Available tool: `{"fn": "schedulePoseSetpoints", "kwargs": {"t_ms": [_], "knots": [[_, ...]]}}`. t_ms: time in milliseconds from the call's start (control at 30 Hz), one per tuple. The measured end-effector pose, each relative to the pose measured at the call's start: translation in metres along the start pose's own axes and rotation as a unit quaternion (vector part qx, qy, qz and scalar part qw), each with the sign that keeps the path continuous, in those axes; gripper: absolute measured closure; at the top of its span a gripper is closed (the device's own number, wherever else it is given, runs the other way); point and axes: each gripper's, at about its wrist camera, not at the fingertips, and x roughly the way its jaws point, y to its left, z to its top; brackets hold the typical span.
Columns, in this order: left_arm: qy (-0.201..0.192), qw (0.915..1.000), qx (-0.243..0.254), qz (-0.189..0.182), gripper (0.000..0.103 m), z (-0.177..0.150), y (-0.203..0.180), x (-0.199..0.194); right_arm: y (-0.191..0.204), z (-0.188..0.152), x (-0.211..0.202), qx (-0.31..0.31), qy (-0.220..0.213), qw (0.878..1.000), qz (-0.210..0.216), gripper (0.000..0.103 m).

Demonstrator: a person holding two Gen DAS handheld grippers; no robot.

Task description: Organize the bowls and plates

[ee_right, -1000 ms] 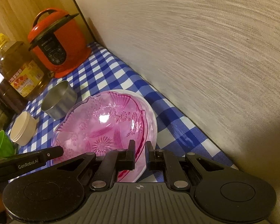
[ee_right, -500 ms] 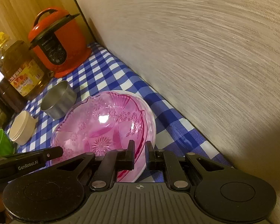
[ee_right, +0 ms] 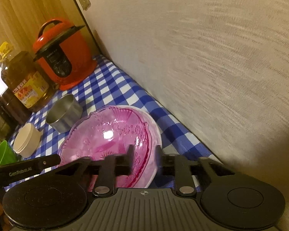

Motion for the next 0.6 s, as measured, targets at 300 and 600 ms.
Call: {"fn": "schedulePoseSetpoints", "kwargs": {"t_ms": [300, 600], "knots": [[-0.008, 0.9997, -0.025, 0.002, 0.07, -0.01, 0.005, -0.026, 0.01, 0.0, -0.021, -0.008, -0.01, 1.0, 0.009, 0.057], [-0.013, 0.9988, -0.048, 0.006, 0.065, -0.03, 0.01, -0.065, 0.037, -0.012, -0.046, -0.038, -0.001, 0.999, 0.019, 0.057]]}}
